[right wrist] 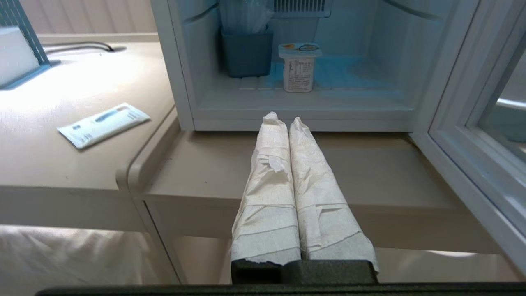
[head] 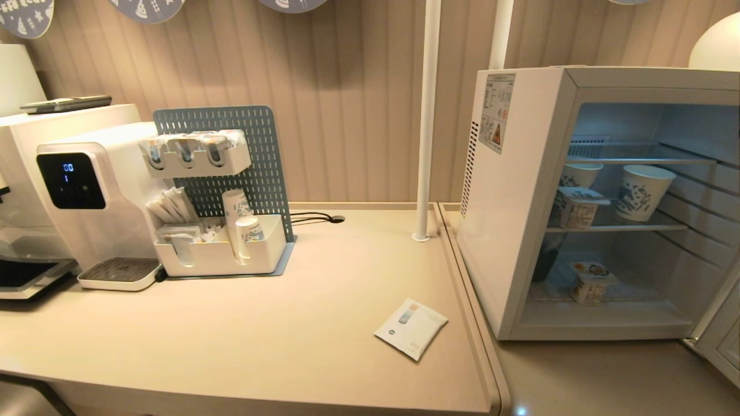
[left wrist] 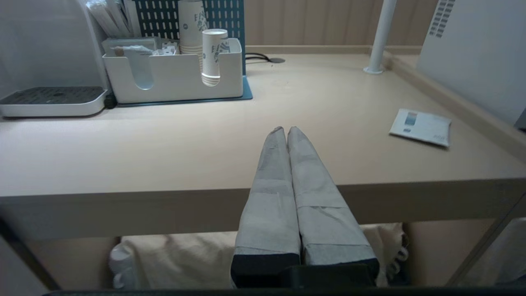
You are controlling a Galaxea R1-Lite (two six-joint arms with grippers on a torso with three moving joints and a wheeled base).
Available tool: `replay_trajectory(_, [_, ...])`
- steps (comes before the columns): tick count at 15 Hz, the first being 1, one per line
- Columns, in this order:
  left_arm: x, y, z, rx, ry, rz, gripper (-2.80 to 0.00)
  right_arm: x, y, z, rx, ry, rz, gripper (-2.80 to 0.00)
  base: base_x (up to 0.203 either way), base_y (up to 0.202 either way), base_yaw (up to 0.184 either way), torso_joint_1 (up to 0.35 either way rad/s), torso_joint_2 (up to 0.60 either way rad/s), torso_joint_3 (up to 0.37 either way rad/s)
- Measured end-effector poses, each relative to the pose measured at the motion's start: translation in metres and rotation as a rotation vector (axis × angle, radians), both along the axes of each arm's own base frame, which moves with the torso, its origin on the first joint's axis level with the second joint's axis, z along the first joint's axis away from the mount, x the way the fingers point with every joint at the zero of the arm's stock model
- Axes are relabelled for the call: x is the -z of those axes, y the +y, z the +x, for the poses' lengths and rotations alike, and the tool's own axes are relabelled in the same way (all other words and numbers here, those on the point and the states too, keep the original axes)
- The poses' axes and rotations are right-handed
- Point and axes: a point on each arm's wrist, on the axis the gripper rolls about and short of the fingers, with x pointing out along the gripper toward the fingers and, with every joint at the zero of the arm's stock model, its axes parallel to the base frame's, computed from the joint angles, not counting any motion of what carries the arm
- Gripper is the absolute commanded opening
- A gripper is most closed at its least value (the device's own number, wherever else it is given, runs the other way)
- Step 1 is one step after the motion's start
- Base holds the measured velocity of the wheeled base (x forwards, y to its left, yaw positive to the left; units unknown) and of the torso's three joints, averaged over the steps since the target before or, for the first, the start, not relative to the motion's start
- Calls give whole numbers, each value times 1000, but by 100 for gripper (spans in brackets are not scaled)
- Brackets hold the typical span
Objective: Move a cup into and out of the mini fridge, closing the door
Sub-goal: Take the yoghurt out of the freezer
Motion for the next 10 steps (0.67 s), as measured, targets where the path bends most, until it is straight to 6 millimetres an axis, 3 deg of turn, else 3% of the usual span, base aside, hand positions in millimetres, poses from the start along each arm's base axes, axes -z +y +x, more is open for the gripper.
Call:
replay_trajectory(3, [5, 1, 0, -59, 14, -99, -280, -16, 1, -3, -37, -21, -95, -280, 0, 0, 0, 0, 0, 0])
replay_trajectory(6, [11, 3, 1, -144, 33, 38, -280, -24, 2, -5, -88, 3, -99, -280, 0, 0, 0, 0, 0, 0])
replay_trajectory(10, [15, 3, 1, -146, 66, 90, -280, -38, 2, -8, -93, -19, -47, -280, 0, 0, 0, 0, 0, 0])
